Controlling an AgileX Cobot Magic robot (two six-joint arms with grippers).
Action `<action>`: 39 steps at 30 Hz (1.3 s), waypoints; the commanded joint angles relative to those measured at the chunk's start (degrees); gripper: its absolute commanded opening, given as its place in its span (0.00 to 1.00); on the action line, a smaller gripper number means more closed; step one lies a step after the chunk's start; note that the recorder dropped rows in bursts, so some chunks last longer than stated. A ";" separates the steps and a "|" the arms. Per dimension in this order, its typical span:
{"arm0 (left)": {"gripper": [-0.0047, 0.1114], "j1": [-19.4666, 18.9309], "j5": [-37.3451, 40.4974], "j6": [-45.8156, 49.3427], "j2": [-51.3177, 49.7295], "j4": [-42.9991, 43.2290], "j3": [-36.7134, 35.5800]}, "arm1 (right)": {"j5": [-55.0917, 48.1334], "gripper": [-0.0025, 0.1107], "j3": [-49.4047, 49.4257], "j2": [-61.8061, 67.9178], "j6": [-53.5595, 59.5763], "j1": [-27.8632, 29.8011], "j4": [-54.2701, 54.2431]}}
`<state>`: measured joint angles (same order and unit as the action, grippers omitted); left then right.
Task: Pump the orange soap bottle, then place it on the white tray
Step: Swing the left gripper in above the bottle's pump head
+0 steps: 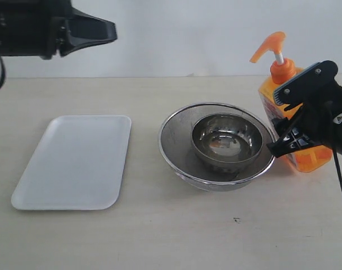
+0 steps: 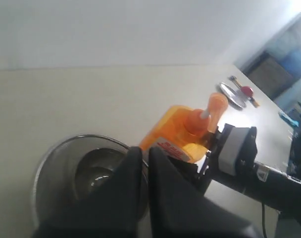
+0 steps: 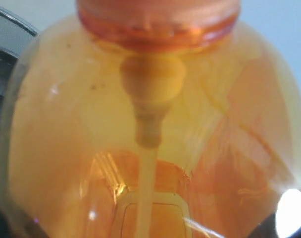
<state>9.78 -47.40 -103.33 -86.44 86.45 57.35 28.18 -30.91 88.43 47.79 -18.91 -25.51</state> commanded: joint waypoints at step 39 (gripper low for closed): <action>0.08 24.18 7.93 -1.59 -24.46 5.04 27.21 | 4.23 0.02 -0.41 -0.90 0.31 -1.12 0.42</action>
<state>33.91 -40.78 -104.23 -110.84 91.08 83.91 28.30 -30.91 88.43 47.49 -19.93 -25.78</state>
